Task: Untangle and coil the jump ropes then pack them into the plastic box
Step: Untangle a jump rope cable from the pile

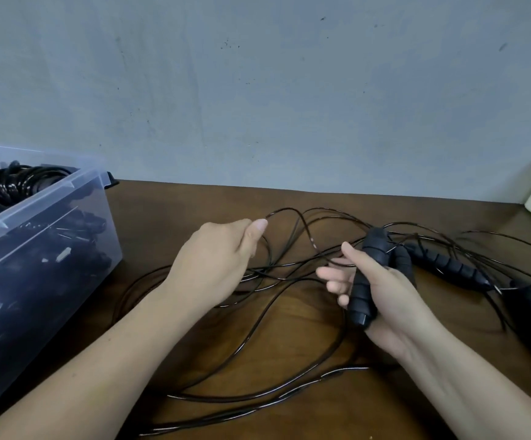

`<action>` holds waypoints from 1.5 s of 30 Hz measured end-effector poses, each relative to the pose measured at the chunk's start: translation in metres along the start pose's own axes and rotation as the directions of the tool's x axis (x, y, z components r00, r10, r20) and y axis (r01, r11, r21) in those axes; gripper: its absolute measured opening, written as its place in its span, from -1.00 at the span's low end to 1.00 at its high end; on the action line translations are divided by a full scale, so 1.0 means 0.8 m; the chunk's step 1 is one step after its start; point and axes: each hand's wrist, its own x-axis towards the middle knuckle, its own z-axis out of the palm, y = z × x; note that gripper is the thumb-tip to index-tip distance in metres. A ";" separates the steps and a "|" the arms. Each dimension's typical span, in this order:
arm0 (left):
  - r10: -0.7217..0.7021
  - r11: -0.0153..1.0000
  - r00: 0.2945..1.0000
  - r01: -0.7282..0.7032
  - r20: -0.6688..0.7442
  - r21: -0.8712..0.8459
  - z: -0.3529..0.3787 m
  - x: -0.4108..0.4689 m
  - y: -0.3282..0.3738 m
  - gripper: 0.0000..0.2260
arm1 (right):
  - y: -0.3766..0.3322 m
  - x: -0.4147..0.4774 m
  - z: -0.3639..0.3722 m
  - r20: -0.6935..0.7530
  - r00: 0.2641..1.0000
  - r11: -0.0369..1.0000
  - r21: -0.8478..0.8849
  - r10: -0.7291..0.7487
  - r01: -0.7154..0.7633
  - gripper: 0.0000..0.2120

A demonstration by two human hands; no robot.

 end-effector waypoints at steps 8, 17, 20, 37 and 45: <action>-0.073 0.996 0.985 0.063 -0.158 -0.068 -0.010 0.011 -0.020 -0.61 | -0.014 -0.018 0.005 0.219 0.969 0.990 -0.112 0.110 -0.087 -0.66; 0.366 0.903 0.926 -0.378 0.095 0.203 0.038 -0.030 0.036 -0.72 | 0.008 -0.017 0.012 0.235 0.962 0.980 -0.108 -0.139 0.168 -0.75; 0.399 0.885 0.913 -0.408 0.086 0.225 0.046 -0.034 0.036 -0.72 | 0.007 -0.017 0.010 0.224 0.953 0.965 -0.116 -0.205 0.235 -0.80; 0.291 0.946 0.950 -0.303 0.111 0.112 0.021 -0.013 0.016 -0.70 | -0.023 0.000 -0.013 0.061 0.941 0.943 0.003 -0.332 0.333 -0.81; 0.168 0.984 0.985 -0.166 0.027 -0.057 0.006 0.006 -0.010 -0.72 | -0.032 0.016 -0.037 -0.056 0.963 0.954 0.135 -0.263 0.268 -0.88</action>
